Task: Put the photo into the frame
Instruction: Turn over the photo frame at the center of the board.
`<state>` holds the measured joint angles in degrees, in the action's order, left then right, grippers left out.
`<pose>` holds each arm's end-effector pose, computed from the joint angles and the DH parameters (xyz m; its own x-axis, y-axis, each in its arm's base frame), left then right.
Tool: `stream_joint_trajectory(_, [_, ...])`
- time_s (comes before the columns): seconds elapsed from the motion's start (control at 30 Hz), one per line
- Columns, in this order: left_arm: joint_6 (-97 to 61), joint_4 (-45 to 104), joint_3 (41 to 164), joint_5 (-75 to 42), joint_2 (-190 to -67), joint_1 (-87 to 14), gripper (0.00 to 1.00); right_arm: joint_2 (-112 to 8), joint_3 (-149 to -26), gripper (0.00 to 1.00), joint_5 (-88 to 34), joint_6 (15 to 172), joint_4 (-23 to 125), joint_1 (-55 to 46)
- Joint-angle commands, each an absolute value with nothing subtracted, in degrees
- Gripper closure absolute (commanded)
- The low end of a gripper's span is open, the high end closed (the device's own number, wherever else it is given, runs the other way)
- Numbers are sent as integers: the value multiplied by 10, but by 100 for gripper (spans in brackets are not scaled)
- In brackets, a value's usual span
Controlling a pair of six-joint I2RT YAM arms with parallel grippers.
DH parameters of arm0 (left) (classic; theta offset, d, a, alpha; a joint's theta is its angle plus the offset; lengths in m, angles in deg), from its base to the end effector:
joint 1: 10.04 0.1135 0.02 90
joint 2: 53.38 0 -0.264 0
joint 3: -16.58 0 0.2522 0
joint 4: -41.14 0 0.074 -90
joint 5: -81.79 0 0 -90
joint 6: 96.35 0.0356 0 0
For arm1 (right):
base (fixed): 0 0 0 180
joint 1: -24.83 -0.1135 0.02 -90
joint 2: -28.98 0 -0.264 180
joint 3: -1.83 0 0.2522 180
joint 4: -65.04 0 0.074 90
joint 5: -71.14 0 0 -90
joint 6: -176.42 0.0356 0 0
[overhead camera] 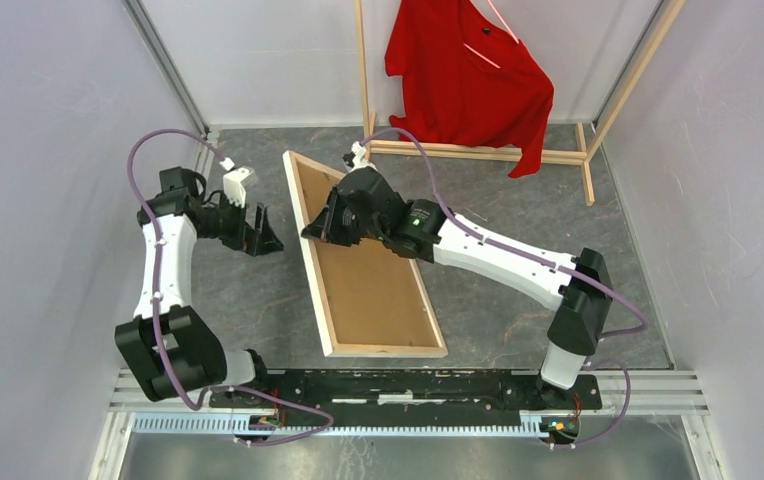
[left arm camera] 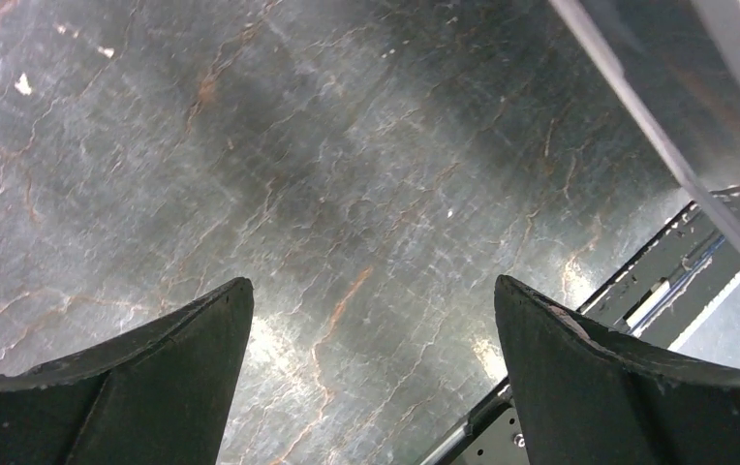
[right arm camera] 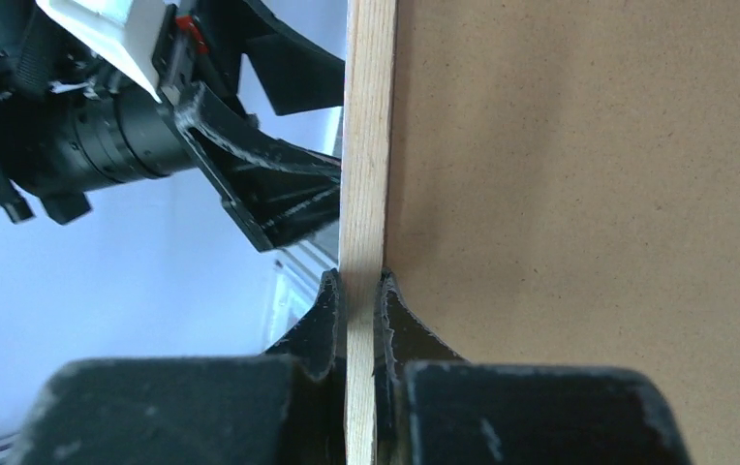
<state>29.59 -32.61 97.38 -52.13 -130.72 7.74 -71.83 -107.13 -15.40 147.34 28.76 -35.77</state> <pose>0.2432 0.0521 0.2925 -0.7241 0.2118 -0.6563 0.5284 0.7819 -0.3308 0.2060 0.3612 0.3569 -0.8497 0.2691 -0.4535 -0.2077 0.6197 0.7569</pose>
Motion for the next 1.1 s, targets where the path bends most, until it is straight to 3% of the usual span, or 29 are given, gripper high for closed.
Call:
stream_joint_trajectory(0.0, [247, -316, 1000, -549, -1274, 57, 0, -691, -1116, 100, -210, 1522, 410, -352])
stream_joint_trajectory(0.23, [150, -265, 1044, -506, -1253, -42, 0, -670, -1023, 100, -291, 1602, 554, -324])
stream_joint_trajectory(0.37, [93, -220, 1073, -467, -1271, -93, 0, -650, -1013, 100, -315, 1584, 546, -301])
stream_joint_trajectory(0.67, [41, -165, 1118, -428, -1322, -179, 0, -613, -986, 46, -381, 1490, 436, -242])
stream_joint_trajectory(0.87, [20, -134, 1147, -404, -1361, -244, 1, -614, -1074, 38, -391, 1380, 289, -206])
stream_joint_trajectory(1.07, [32, -144, 1205, -395, -1417, -282, 0, -628, -1137, 36, -364, 1270, 125, -182])
